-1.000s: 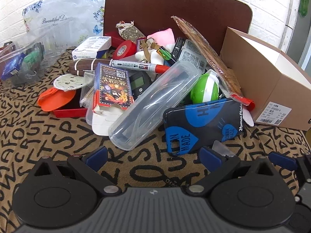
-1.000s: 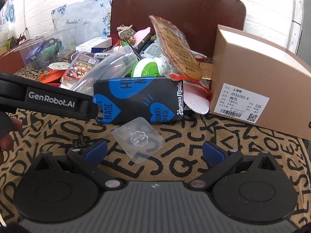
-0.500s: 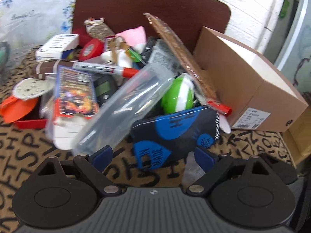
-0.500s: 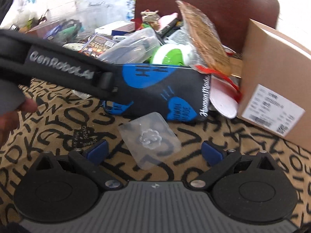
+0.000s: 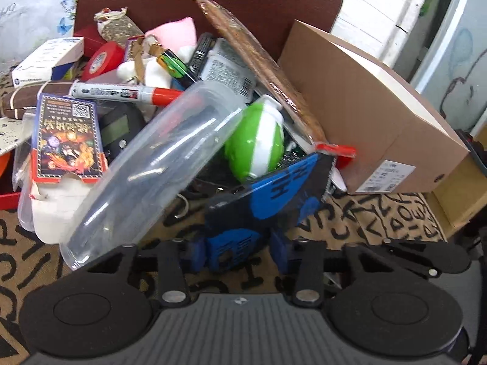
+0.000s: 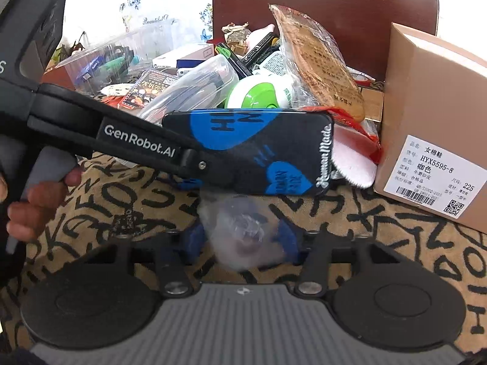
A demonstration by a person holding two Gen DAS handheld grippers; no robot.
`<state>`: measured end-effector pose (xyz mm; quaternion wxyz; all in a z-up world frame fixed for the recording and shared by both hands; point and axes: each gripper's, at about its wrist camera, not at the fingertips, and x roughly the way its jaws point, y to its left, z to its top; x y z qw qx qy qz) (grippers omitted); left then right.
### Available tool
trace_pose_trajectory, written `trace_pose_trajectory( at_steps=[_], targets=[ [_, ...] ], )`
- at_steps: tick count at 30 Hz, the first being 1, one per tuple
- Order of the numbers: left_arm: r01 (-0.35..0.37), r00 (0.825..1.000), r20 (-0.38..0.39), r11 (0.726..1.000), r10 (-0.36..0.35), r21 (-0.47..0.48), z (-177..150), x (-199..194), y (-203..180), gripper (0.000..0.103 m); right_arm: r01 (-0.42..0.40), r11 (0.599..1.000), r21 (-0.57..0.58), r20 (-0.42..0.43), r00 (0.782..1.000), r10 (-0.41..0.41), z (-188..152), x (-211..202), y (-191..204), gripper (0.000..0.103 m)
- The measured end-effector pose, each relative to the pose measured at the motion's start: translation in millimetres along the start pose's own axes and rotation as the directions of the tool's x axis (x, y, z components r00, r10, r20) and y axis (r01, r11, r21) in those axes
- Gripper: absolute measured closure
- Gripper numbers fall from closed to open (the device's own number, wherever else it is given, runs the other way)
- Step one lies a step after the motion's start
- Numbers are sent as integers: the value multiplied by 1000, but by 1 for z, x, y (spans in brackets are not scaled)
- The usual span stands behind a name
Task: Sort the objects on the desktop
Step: 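Grasp blue phone case with left gripper while right gripper grasps clear hook packet, then carry phone case and hook packet with both grippers over the white box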
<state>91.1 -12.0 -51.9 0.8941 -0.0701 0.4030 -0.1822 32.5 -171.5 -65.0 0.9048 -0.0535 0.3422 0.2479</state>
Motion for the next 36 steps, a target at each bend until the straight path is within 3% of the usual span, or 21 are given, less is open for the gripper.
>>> trace_pose_trajectory(
  at_steps=[3, 7, 8, 10, 12, 14, 17, 21, 22, 24, 25, 31, 36],
  targets=[
    [-2, 1000, 2, 1000, 2, 2, 1, 2, -3, 60, 2, 1000, 13, -2, 1000, -2, 3, 1, -3, 75],
    [3, 1000, 12, 1000, -3, 19, 1, 12, -4, 50, 27, 999, 27, 4, 1000, -27, 4, -2, -2, 82],
    [8, 1000, 9, 1000, -8, 15, 1, 13, -2, 52, 31, 999, 35, 10, 999, -32, 4, -6, -3, 85],
    [28, 1000, 1, 999, -28, 16, 2, 9, -1, 69, 32, 997, 64, 19, 999, -33, 2, -13, -6, 90],
    [59, 998, 4, 998, -59, 24, 0, 2, -3, 74, 22, 995, 100, 23, 999, -24, 0, -18, -11, 95],
    [60, 998, 15, 997, -61, 44, -2, -3, -7, 75, 22, 992, 126, 28, 999, -25, -1, -22, -15, 103],
    [85, 996, 8, 995, -85, 47, -1, -1, -11, 75, 31, 989, 148, 35, 999, -36, -5, -29, -17, 103],
    [96, 995, 35, 993, -98, 69, 2, 6, -20, 67, 37, 987, 159, 39, 998, -44, -6, -32, -18, 103],
    [94, 995, 31, 992, -97, 81, 2, 8, -23, 72, 38, 986, 162, 40, 998, -45, -5, -33, -18, 103],
    [121, 993, -11, 985, -121, 123, 1, 14, -30, 98, 44, 985, 167, 44, 998, -52, -5, -35, -19, 103],
    [127, 992, -18, 982, -125, 141, -1, 14, -34, 101, 48, 984, 170, 48, 997, -57, -5, -37, -19, 103],
    [81, 997, -4, 982, -82, 172, -7, 13, -43, 103, 54, 981, 188, 74, 995, -69, -5, -48, -22, 103],
    [144, 986, 58, 976, -156, 163, -5, -31, -40, 103, 32, 979, 201, 128, 990, -58, -1, -71, -24, 103]
  ],
)
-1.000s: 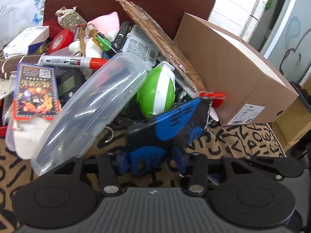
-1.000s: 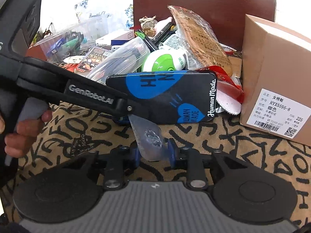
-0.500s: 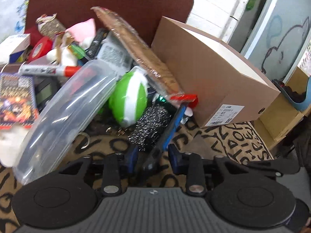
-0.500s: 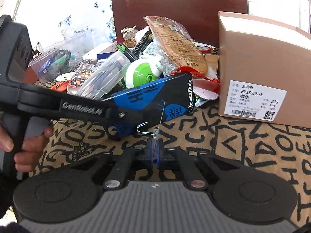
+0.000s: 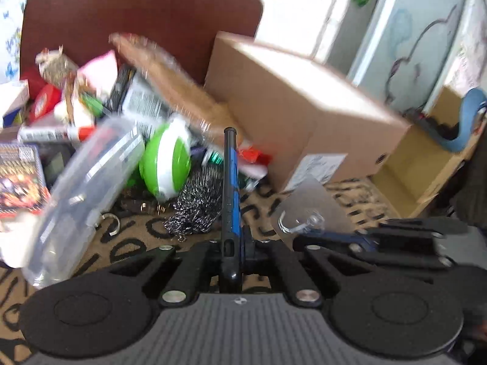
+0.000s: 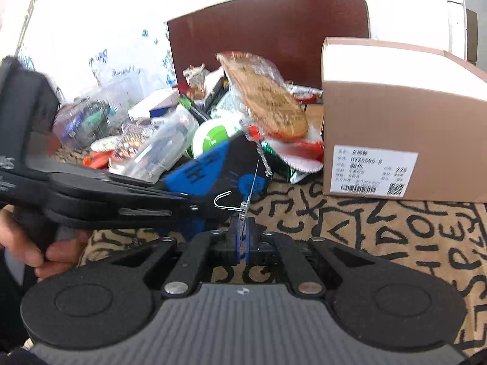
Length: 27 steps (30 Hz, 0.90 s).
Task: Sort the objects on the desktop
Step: 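Carry phone case and hook packet with both grippers over the white box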
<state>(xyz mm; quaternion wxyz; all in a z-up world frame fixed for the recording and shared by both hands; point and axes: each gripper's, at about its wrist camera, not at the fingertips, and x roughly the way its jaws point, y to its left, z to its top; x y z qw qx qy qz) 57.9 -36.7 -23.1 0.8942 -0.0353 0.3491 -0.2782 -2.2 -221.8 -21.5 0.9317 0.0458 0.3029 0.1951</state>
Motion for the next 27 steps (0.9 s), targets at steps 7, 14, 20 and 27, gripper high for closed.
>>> trace_pose_trajectory(
  at_steps=[7, 14, 20, 27],
  targets=[
    [80, 988, 136, 996, -76, -27, 35, -49, -9, 103, -36, 999, 16, 135, 990, 33, 32, -35, -12, 103],
    [159, 971, 183, 987, -152, -27, 102, -25, -39, 103, 150, 989, -1, 278, 950, -144, 89, -57, -47, 103],
    [144, 984, 113, 988, -137, -54, 144, 48, -67, 103, 259, 965, 44, 211, 942, -262, 122, -23, -96, 103],
    [86, 994, -54, 992, -91, -91, 165, 134, -76, 103, 255, 966, 47, -19, 967, -254, 128, 43, -135, 103]
  ],
)
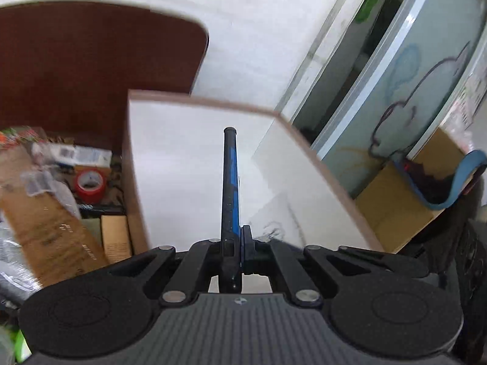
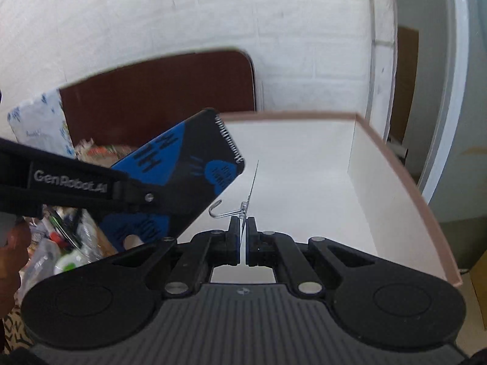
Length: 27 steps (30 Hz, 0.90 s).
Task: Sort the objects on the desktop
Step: 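Carry phone case and hook packet with both grippers over the white box, then open left gripper dropping phone case while right gripper releases hook packet into box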
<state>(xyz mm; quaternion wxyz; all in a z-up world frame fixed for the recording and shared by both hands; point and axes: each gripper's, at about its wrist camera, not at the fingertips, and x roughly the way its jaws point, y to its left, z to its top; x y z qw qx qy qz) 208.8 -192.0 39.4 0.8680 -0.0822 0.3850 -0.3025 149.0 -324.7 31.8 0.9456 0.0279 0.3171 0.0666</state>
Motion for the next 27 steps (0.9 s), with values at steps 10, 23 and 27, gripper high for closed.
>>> trace_pose_trajectory(
  at_steps=[10, 23, 27],
  targets=[
    [-28, 998, -58, 998, 32, 60, 3, 26, 2, 103, -11, 996, -83, -211, 977, -6, -3, 50, 4, 103],
    [98, 987, 120, 990, -110, 99, 1, -16, -10, 13, 75, 987, -139, -83, 993, -88, 2, 15, 7, 14],
    [109, 988, 101, 991, -117, 80, -8, -24, -14, 10, 95, 985, -142, -12, 995, -97, -1, -5, 12, 12]
  ],
)
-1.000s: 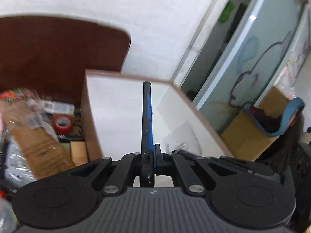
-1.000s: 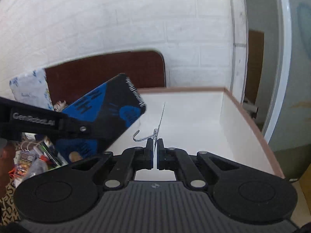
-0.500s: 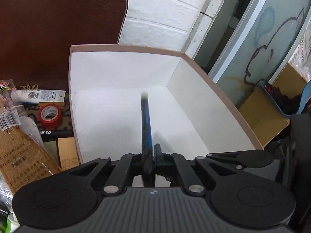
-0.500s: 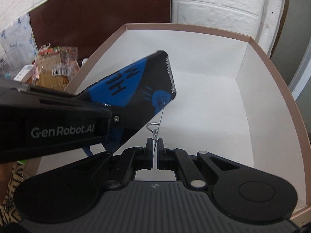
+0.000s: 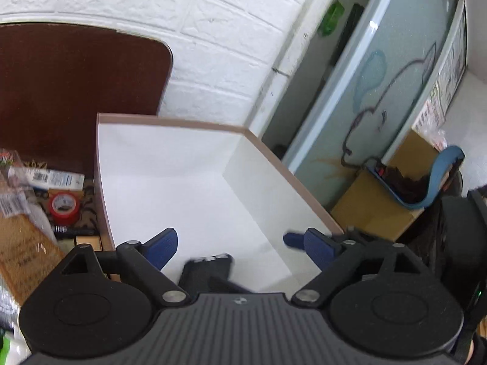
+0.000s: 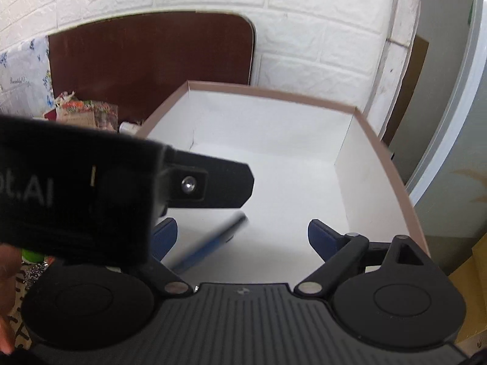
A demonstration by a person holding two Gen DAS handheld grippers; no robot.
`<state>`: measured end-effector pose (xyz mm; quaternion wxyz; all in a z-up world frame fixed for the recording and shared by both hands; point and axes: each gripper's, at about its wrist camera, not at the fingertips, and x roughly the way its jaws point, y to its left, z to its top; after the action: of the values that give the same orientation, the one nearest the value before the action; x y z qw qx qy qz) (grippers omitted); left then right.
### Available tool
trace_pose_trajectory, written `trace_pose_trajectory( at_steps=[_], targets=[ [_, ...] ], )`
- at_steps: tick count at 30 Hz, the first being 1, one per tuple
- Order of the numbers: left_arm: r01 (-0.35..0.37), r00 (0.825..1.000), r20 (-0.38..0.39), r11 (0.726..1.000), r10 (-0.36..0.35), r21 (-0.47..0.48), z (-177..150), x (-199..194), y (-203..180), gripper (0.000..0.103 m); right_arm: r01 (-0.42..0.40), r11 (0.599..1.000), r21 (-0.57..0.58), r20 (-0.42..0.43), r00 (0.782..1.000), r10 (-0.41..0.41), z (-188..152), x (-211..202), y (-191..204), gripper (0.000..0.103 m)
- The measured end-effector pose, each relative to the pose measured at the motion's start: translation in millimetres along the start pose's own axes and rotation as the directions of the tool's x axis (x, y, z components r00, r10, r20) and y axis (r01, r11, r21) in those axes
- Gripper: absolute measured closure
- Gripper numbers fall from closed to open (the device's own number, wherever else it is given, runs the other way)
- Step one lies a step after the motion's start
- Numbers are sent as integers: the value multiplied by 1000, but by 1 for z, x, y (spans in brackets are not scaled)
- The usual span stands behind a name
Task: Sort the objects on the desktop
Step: 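Open left gripper dropping phone case while right gripper releases hook packet into box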
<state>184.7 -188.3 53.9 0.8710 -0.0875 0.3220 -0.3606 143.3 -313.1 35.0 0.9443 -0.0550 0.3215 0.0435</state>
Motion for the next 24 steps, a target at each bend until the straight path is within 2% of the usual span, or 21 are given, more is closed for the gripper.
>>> trace_pose_trajectory(
  at_steps=[3, 14, 20, 24],
  targets=[
    [-3, 1000, -29, 997, 5, 73, -10, -5, -12, 10, 2, 1000, 24, 22, 1000, -2, -4, -11, 3, 12],
    [-100, 993, 78, 982, 88, 162, -27, -44, -36, 3, -15, 997, 73, 97, 995, 7, -18, -46, 16, 10],
    [-143, 987, 100, 979, 130, 145, -36, -58, -44, 2, -34, 995, 95, 128, 992, 22, -19, -65, 20, 9],
    [-204, 973, 143, 967, 182, 154, -46, -69, -49, 1, -43, 995, 93, 145, 989, 29, -26, -79, 28, 9]
  ],
)
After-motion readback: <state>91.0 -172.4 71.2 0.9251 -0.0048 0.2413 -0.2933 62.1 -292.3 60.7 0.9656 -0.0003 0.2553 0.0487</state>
